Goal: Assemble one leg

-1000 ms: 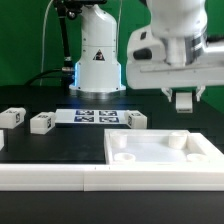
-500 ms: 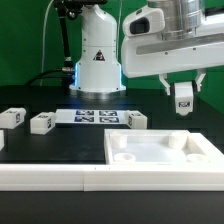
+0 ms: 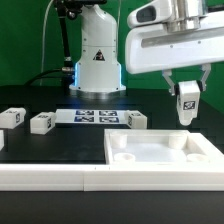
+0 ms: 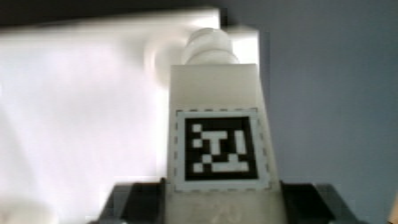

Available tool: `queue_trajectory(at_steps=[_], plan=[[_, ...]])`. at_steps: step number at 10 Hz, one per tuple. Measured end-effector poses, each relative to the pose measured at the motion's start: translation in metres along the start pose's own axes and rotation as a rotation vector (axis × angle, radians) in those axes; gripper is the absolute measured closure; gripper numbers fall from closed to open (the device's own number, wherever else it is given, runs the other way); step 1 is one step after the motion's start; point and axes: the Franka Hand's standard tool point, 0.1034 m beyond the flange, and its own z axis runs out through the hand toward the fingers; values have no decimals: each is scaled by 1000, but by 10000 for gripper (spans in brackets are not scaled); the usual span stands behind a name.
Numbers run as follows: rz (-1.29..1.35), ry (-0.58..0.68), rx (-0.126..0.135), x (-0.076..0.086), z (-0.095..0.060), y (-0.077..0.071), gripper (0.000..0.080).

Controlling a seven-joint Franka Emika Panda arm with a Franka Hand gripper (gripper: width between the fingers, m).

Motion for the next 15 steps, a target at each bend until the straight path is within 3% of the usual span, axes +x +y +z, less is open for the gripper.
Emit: queue_trajectory(at_steps=[2, 3, 7, 8, 10, 11, 15], plan=[[-28, 130, 4, 14, -3, -4, 508], [-33, 203, 2, 12, -3, -3, 508], [-34, 204, 1, 10, -1, -3, 508], [-50, 202, 3, 19, -2, -6, 508], [-98, 216, 8, 58, -10, -10, 508], [-118, 227, 5, 68, -9, -7, 508], [-138, 269, -2, 76, -7, -2, 508]])
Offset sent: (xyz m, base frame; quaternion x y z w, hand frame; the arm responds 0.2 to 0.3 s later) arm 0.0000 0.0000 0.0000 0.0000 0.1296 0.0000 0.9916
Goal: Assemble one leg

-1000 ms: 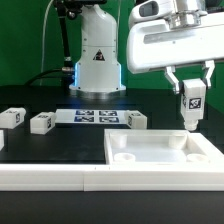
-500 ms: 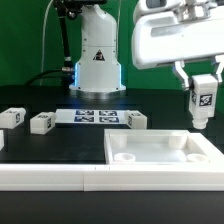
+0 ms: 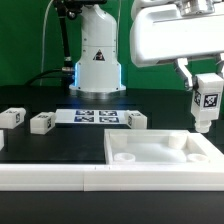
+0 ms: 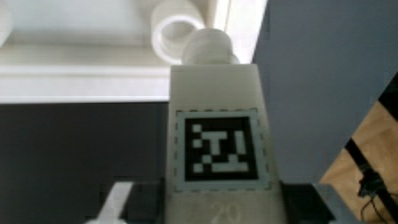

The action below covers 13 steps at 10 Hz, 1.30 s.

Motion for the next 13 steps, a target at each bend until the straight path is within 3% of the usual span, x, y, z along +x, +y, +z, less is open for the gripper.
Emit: queue_trajectory(at_steps=[3, 5, 9, 13], plan=[[-32, 95, -14, 0, 9, 0, 508], [-49, 80, -12, 4, 16, -1, 508], [-53, 63, -30, -6, 31, 20, 508], [-62, 71, -24, -11, 36, 10, 508]])
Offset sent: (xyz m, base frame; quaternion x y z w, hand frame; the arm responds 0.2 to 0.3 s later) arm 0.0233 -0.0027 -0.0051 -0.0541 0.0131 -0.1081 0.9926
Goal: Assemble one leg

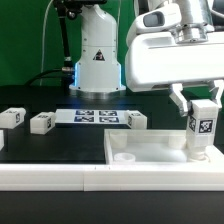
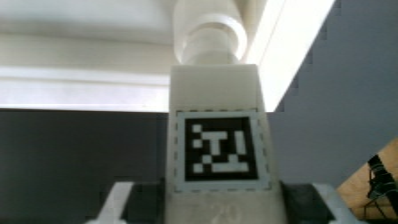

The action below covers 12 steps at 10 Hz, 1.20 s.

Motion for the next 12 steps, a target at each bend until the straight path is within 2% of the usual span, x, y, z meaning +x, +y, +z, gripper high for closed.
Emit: queue_trajectory(at_steps=[5, 11, 12], plan=[[-3, -1, 0, -10, 8, -2, 508], [-5, 35, -8, -10, 11, -3, 498], [-5, 35, -8, -10, 11, -3, 328]])
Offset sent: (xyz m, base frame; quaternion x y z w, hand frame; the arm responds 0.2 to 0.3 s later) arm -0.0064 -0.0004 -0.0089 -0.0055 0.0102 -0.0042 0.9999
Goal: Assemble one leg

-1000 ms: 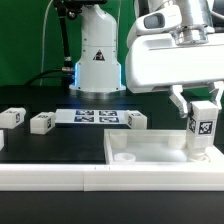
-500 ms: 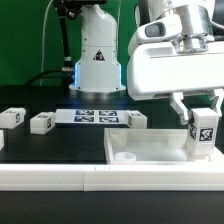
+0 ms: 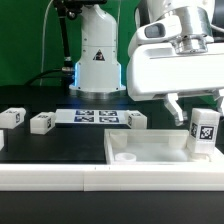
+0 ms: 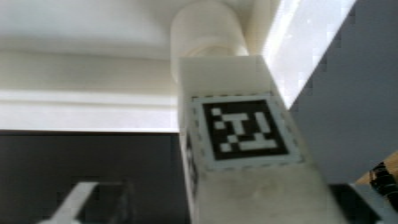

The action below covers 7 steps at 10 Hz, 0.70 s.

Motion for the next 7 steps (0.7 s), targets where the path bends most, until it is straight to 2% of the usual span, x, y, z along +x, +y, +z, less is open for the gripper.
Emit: queue_trajectory(at_steps=[1, 2, 6, 7], plan=[[0, 0, 0, 0, 0, 0, 192], [0, 0, 0, 0, 0, 0, 161], [0, 1, 0, 1, -1, 0, 150], [-1, -8, 5, 5, -5, -2, 150]])
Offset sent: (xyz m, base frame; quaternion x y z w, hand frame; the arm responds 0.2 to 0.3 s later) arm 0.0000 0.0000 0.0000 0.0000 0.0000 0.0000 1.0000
